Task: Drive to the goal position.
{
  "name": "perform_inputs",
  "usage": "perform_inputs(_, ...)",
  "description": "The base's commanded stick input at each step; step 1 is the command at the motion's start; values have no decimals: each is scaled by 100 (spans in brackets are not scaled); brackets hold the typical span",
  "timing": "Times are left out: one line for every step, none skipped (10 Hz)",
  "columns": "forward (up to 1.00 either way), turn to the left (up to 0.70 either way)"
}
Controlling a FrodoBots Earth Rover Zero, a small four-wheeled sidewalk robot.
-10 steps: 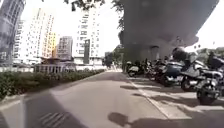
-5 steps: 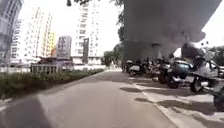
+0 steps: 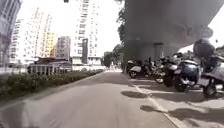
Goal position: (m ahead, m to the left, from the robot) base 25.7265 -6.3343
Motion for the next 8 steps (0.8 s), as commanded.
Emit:
perform_inputs(70, 0)
perform_inputs(70, 0)
perform_inputs(70, 0)
perform_inputs(70, 0)
perform_inputs(70, 0)
perform_inputs(70, 0)
perform_inputs(70, 0)
perform_inputs(70, 0)
